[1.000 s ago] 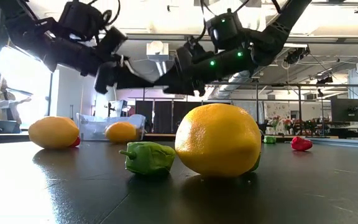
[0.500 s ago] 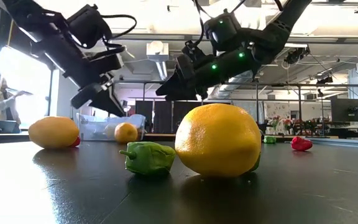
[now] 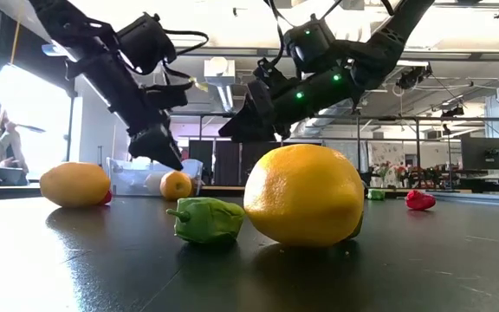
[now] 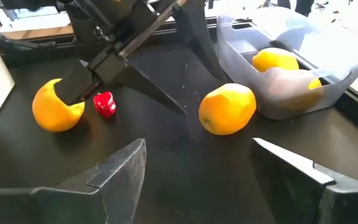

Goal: Sort produce into baskets
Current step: Put the yellow lemon into the black bin

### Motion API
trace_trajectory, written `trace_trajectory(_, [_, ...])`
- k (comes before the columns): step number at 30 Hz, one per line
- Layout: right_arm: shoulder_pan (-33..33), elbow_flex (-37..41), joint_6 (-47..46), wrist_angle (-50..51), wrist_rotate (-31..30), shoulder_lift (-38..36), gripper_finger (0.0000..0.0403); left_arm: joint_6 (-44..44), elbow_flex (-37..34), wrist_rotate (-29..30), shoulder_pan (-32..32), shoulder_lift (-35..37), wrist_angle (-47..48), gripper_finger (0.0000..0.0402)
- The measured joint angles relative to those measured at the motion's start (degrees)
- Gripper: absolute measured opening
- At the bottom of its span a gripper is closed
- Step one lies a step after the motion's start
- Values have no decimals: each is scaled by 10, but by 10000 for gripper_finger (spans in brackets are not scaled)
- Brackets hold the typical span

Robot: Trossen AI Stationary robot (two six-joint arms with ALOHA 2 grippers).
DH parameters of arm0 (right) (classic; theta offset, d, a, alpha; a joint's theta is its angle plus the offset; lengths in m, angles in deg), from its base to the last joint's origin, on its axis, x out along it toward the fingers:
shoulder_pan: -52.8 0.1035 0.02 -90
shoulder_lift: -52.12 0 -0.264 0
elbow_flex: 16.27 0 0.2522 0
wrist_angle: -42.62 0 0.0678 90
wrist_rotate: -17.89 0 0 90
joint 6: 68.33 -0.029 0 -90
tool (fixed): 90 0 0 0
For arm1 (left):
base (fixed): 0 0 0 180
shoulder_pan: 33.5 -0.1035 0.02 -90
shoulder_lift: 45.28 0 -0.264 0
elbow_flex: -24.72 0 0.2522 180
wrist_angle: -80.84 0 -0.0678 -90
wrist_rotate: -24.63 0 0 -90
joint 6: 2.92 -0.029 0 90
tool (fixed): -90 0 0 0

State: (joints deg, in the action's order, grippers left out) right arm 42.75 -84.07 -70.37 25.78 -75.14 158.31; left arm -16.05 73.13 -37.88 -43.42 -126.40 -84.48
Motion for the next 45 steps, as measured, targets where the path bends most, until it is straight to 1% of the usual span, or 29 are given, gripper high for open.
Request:
trace_trajectory(4, [1,0,10,4,0,0,277,-24,-1,-3,3,-16,-10,240])
trace_trajectory(9, [1,0,11,16,0,0,277,-59,-1,-5,10,-18,-10,241])
trace_trajectory(12, [1,0,20,17,0,0,277,-73,-1,-41,14,-18,-7,241])
trace_trajectory(15, [1,0,23,19,0,0,277,-69,-1,-78,13,-21,6,241])
trace_trajectory(19, [1,0,21,22,0,0,277,-63,-1,-75,16,-21,25,241])
trace_trajectory(22, [1,0,20,22,0,0,277,-41,-1,-70,21,-21,29,241])
trace_trajectory(26, [1,0,8,27,0,0,277,29,-1,-66,25,-13,36,240])
trace_trajectory(29, [1,0,-7,32,0,0,277,65,-3,-71,25,-6,38,231])
trace_trajectory(30, [1,0,-11,31,-3,0,277,72,-9,-76,25,-2,25,226])
trace_trajectory(34, [6,0,-22,30,-69,0,277,80,-61,-93,25,26,-60,198])
trace_trajectory(36, [8,0,-25,19,-89,0,277,90,-83,-93,25,46,-86,186])
trace_trajectory(41, [16,0,-56,-38,-88,6,277,117,-120,-94,31,119,-102,165])
trace_trajectory(45, [28,0,-55,-89,-95,23,277,165,-147,-95,32,165,-108,147])
